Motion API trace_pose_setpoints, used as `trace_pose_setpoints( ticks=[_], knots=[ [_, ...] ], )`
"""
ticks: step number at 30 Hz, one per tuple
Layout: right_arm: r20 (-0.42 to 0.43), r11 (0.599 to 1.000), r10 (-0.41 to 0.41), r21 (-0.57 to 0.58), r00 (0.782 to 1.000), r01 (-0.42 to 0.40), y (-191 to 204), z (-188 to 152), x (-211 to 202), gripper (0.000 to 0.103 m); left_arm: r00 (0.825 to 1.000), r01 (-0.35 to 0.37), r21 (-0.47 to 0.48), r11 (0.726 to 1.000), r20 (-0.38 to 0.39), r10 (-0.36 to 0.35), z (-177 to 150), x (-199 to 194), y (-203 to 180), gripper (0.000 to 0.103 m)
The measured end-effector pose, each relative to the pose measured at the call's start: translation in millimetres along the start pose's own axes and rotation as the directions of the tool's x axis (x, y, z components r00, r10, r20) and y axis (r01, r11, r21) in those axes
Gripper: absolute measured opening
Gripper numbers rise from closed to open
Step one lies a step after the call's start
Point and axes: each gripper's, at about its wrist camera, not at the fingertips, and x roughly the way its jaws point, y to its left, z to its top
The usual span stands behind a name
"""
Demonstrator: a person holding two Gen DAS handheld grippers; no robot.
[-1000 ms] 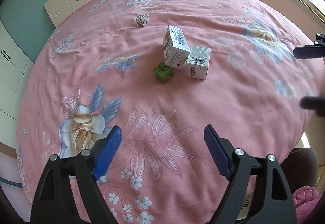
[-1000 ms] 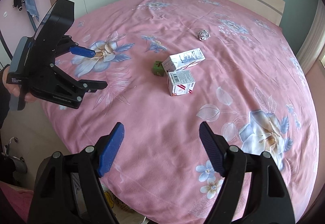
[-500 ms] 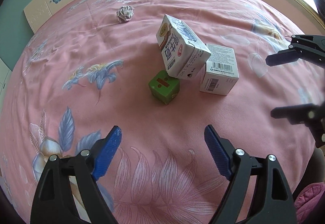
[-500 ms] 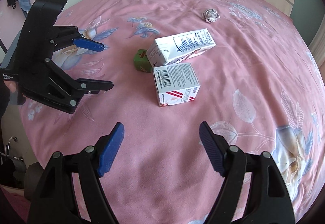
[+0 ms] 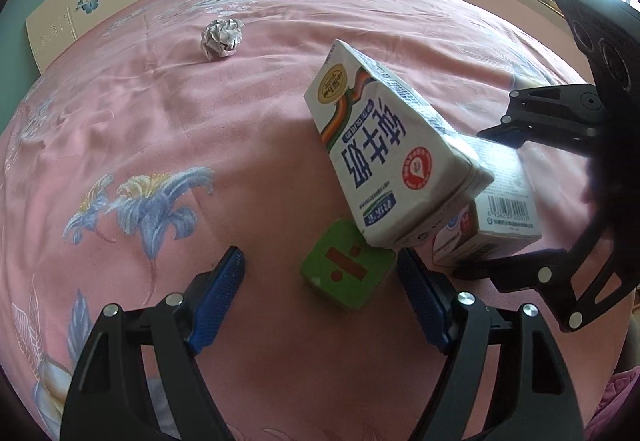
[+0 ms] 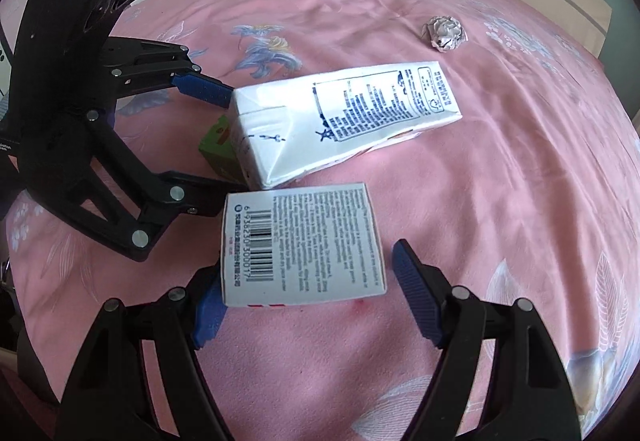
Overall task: Collect trash
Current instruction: 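Grasp the green foam cube with left tool while right tool grasps a white carton, then carry the green cube and white carton with both tools over the trash bin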
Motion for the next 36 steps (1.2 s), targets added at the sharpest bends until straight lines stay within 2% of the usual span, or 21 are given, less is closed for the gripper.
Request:
trace_pose_setpoints(
  ticks=[2, 3, 4, 5, 6, 7, 15, 21, 28, 36],
  knots=[
    [0.012, 0.999, 0.035, 0.027, 0.999, -0.035, -7, 0, 2, 0.072, 1.0, 0.006, 0.006, 1.0, 0.004, -0.006, 2, 2, -1, 0.071],
    [0.017, 0.998, 0.043, 0.036, 0.999, -0.044, -10, 0, 3, 0.068, 1.0, 0.01, 0.009, 1.0, 0.007, -0.01, 3, 2, -2, 0.065],
    [0.021, 0.998, 0.046, 0.044, 0.999, -0.047, -12, 1, 3, 0.06, 1.0, 0.015, 0.006, 1.0, 0.005, -0.015, 3, 2, -3, 0.058],
    [0.022, 0.997, 0.052, 0.056, 0.998, -0.053, -14, 0, 2, 0.056, 1.0, 0.021, -0.001, 1.0, 0.003, -0.021, 3, 2, -3, 0.053],
    [0.025, 0.995, 0.066, 0.07, 0.998, -0.067, -17, 0, 0, 0.056, 1.0, 0.026, -0.01, 1.0, 0.004, -0.026, 3, 1, -4, 0.044],
    [0.028, 0.993, 0.08, 0.084, 0.996, -0.082, -18, -1, -2, 0.056, 1.0, 0.031, -0.021, 0.999, 0.003, -0.03, 3, 1, -4, 0.041],
    [0.034, 0.992, 0.074, 0.096, 0.997, -0.077, -9, -18, -23, 0.056, 0.999, -0.036, -0.074, 0.997, -0.032, 0.034, -5, -9, -22, 0.041],
    [0.039, 0.993, 0.058, 0.098, 0.998, -0.062, 0, -36, -54, 0.056, 0.997, -0.06, -0.106, 0.993, -0.051, 0.055, -18, -38, -46, 0.041],
    [0.066, 0.995, 0.032, 0.087, 0.997, -0.038, 23, -54, -106, 0.056, 0.993, -0.115, -0.12, 0.986, -0.026, 0.112, -29, -97, -79, 0.041],
    [0.147, 0.998, -0.038, 0.058, 0.988, 0.029, 53, -65, -199, 0.056, 0.981, -0.183, -0.13, 0.974, 0.039, 0.19, -30, -182, -118, 0.041]
  ],
)
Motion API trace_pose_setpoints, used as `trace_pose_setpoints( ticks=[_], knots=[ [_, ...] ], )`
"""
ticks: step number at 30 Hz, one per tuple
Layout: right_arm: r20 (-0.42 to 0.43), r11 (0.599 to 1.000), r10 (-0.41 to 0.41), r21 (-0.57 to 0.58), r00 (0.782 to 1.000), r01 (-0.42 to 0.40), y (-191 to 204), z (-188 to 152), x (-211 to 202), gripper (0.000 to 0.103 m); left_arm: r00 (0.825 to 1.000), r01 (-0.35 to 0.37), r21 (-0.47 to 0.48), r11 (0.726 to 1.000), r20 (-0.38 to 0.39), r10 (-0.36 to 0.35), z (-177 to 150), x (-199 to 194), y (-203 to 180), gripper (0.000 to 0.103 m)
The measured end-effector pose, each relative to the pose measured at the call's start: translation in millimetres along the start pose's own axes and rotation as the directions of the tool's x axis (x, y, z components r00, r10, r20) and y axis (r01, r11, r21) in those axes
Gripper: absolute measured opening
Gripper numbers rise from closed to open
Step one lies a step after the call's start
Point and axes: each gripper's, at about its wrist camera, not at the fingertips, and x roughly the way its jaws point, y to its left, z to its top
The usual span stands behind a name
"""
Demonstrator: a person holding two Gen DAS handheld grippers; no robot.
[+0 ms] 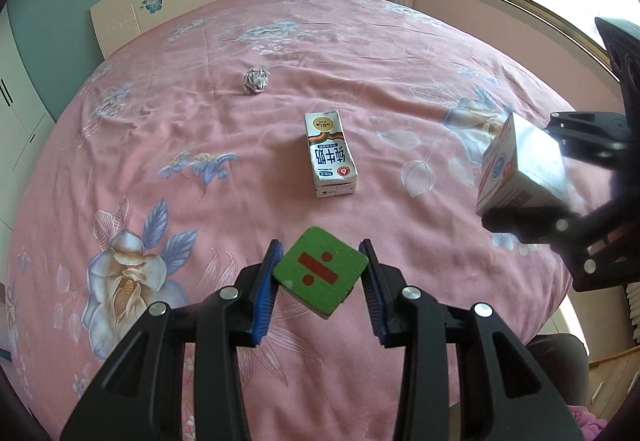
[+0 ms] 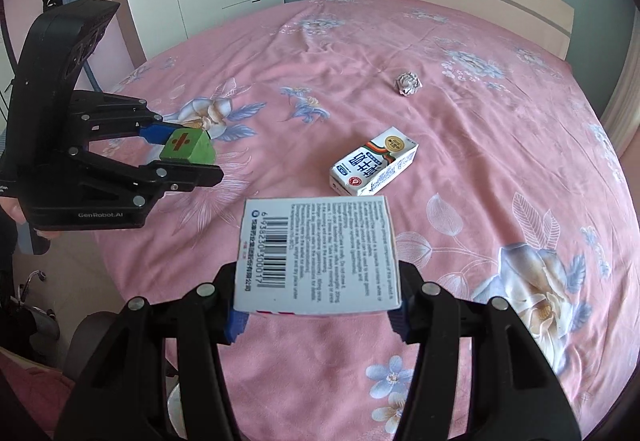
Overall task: Collect trash
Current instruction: 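Carry the green cube and white carton with both tools over the trash bin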
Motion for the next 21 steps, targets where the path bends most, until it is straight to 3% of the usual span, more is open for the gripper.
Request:
trace_pose_setpoints(
  ticks=[5, 8, 13, 21],
  knots=[
    [0.074, 0.999, -0.035, -0.031, 0.997, 0.037, 21, 0, -68, 0.056, 0.997, -0.066, 0.019, 0.998, 0.051, 0.065, -3, -52, -15, 0.041],
    [0.113, 0.996, -0.063, -0.054, 0.992, 0.069, 36, -1, -107, 0.056, 0.987, -0.139, 0.042, 0.989, 0.092, 0.135, -5, -84, -27, 0.041],
    [0.172, 0.989, -0.107, -0.087, 0.979, 0.123, 64, -6, -165, 0.056, 0.972, -0.2, 0.014, 0.98, 0.133, 0.196, -8, -135, -39, 0.041],
    [0.209, 0.975, -0.174, -0.103, 0.962, 0.199, 95, -28, -230, 0.056, 0.956, -0.237, -0.061, 0.97, 0.161, 0.244, -21, -207, -52, 0.041]
  ],
)
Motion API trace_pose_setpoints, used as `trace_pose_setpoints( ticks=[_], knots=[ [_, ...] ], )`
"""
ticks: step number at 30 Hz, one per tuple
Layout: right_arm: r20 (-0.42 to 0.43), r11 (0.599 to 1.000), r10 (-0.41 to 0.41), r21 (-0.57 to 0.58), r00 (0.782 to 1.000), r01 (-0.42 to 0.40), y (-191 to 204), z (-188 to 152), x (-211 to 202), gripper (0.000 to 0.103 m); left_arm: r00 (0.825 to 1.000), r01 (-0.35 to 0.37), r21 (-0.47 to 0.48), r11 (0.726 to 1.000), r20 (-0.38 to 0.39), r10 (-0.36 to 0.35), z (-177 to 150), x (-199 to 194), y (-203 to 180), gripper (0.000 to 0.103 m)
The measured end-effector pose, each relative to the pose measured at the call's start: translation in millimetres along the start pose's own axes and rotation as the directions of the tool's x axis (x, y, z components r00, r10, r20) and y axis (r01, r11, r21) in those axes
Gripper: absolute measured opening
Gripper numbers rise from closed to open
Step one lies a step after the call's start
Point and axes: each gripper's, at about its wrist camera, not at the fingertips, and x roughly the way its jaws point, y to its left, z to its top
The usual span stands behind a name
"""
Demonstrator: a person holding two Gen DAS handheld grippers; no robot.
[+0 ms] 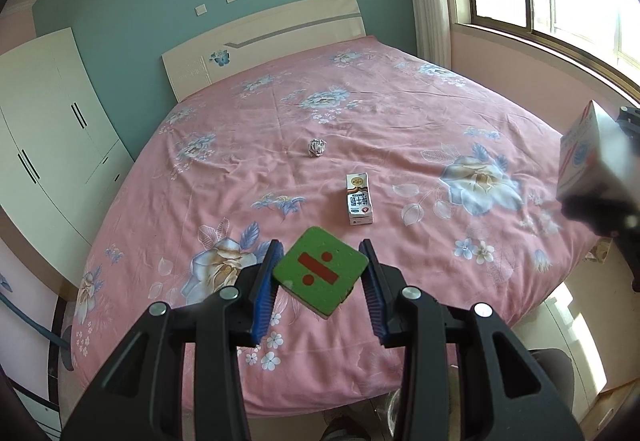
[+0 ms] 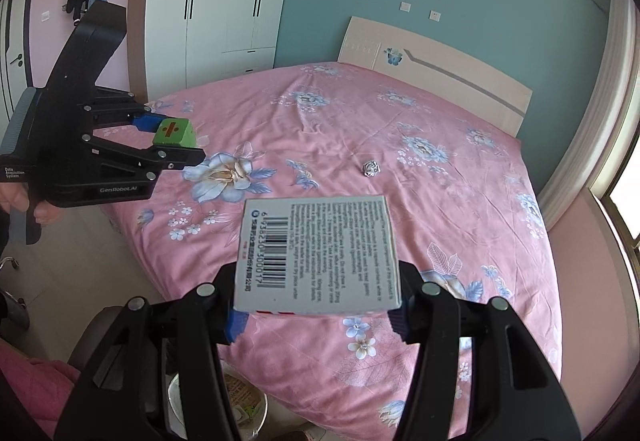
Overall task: Collect trash
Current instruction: 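Carry the green cube and white carton with both tools over the trash bin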
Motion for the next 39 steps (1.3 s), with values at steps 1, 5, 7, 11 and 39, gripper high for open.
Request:
trace_pose_setpoints(
  ticks=[1, 5, 7, 11, 39],
  knots=[
    [0.0, 1.0, -0.007, 0.0, 1.0, 0.007, 2, -2, -6, 0.056, 1.0, -0.006, -0.002, 1.0, 0.007, 0.006, -1, -9, 0, 0.041],
    [0.008, 0.999, -0.035, -0.006, 0.999, 0.035, 9, -6, -33, 0.056, 0.999, -0.023, -0.005, 1.0, 0.039, 0.023, -7, -43, 0, 0.041],
    [0.011, 0.999, -0.046, -0.011, 0.999, 0.046, 13, -8, -45, 0.056, 0.998, -0.024, -0.005, 1.0, 0.053, 0.025, -9, -57, 0, 0.041],
    [0.017, 0.998, -0.064, -0.019, 0.998, 0.064, 21, -14, -64, 0.056, 0.997, -0.029, 0.001, 1.0, 0.074, 0.028, -17, -82, -4, 0.041],
    [-0.145, 0.997, 0.054, -0.047, 0.988, -0.062, 99, -117, -20, 0.056, 0.991, 0.034, 0.058, 0.998, -0.128, -0.027, -141, -41, -51, 0.041]
  ],
)
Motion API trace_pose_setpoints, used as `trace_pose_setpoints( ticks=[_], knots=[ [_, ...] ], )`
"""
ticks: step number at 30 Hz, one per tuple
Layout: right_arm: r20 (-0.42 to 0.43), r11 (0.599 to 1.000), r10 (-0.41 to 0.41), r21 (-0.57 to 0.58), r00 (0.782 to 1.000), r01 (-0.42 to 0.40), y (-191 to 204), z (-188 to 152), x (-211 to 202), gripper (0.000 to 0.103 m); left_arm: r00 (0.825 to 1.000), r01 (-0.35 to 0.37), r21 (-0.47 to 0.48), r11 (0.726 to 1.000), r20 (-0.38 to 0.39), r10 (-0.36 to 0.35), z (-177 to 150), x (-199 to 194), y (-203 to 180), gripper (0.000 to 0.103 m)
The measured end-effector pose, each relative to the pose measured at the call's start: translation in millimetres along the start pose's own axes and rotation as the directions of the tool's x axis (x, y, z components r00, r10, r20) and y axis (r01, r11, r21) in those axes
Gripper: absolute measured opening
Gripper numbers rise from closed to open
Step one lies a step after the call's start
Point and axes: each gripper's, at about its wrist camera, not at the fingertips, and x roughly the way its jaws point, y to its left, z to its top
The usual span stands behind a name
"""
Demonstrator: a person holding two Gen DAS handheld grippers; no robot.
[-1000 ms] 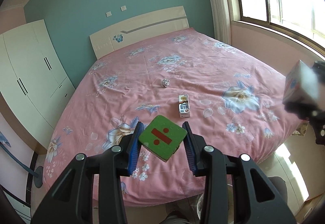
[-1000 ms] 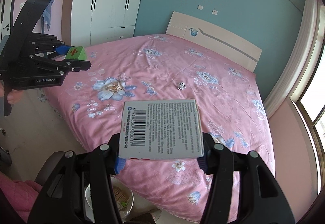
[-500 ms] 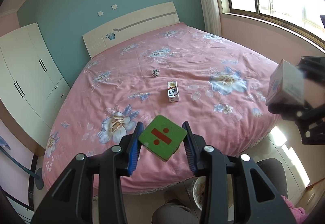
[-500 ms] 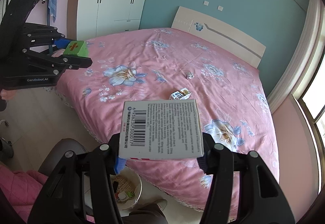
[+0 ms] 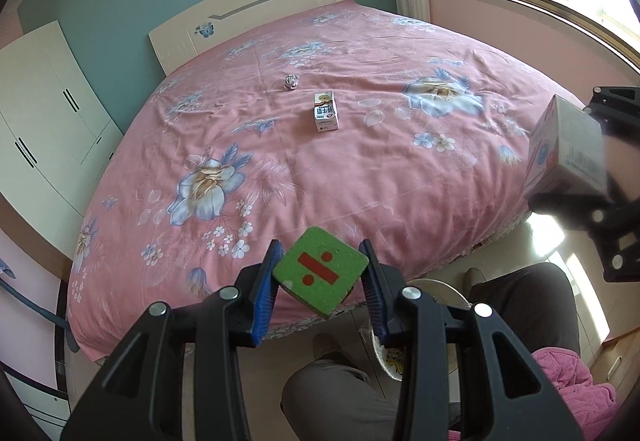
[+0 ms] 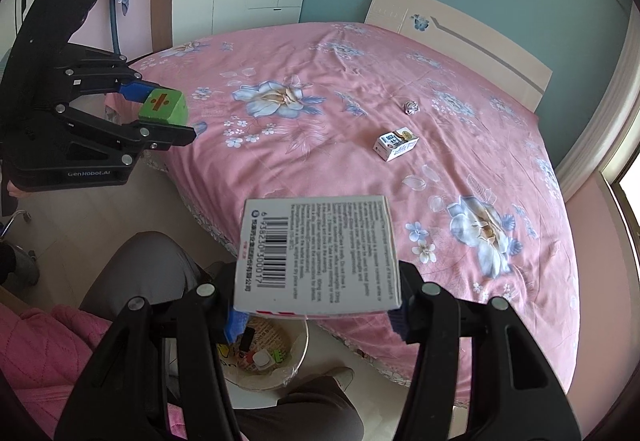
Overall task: Collect trash
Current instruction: 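Carry the green cube and white carton with both tools over the trash bin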
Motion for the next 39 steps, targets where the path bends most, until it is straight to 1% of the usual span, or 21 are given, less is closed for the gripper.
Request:
trace_pose_setpoints(
  ticks=[4, 11, 13, 17, 20, 24, 25, 27, 30, 33, 36, 39],
  knots=[
    [-0.03, 1.0, 0.005, 0.006, 1.0, -0.005, 5, -15, 16, 0.056, 0.998, -0.012, 0.017, 1.0, -0.054, 0.012, -17, 27, -11, 0.041],
    [-0.112, 1.0, 0.028, 0.016, 0.993, -0.026, 16, -45, 51, 0.056, 0.988, 0.039, 0.017, 0.999, -0.148, -0.036, -46, 70, -32, 0.041],
    [-0.135, 1.0, 0.025, 0.02, 0.99, -0.022, 19, -55, 62, 0.056, 0.984, 0.041, 0.014, 0.999, -0.176, -0.038, -55, 84, -37, 0.041],
    [-0.173, 0.998, 0.041, 0.063, 0.984, -0.03, 20, -72, 84, 0.056, 0.973, 0.04, 0.01, 0.999, -0.227, -0.037, -72, 110, -43, 0.041],
    [-0.193, 0.993, 0.058, 0.112, 0.98, -0.037, 22, -86, 100, 0.056, 0.968, 0.039, -0.009, 0.999, -0.249, -0.04, -82, 127, -45, 0.041],
    [-0.222, 0.988, 0.039, 0.156, 0.974, -0.004, 26, -106, 124, 0.056, 0.961, 0.011, -0.011, 1.0, -0.275, -0.014, -98, 147, -51, 0.041],
    [-0.227, 0.985, 0.033, 0.17, 0.973, 0.006, 27, -111, 129, 0.056, 0.959, 0.013, -0.014, 1.0, -0.283, -0.017, -101, 152, -52, 0.041],
    [-0.238, 0.977, 0.053, 0.214, 0.97, -0.001, 26, -121, 139, 0.056, 0.953, 0.025, -0.026, 0.999, -0.301, -0.032, -109, 161, -55, 0.041],
    [-0.259, 0.969, 0.044, 0.248, 0.965, 0.022, 27, -138, 151, 0.056, 0.951, 0.032, -0.032, 0.999, -0.308, -0.04, -119, 171, -62, 0.041],
    [-0.298, 0.961, 0.041, 0.274, 0.954, 0.044, 29, -157, 164, 0.056, 0.945, 0.05, -0.042, 0.998, -0.321, -0.061, -130, 182, -69, 0.041],
    [-0.338, 0.958, 0.001, 0.27, 0.941, 0.096, 30, -176, 175, 0.056, 0.936, 0.059, -0.043, 0.997, -0.345, -0.07, -141, 194, -78, 0.041],
    [-0.371, 0.944, 0.021, 0.312, 0.928, 0.104, 29, -193, 186, 0.056, 0.928, 0.069, -0.037, 0.997, -0.365, -0.078, -150, 206, -87, 0.041]
  ],
)
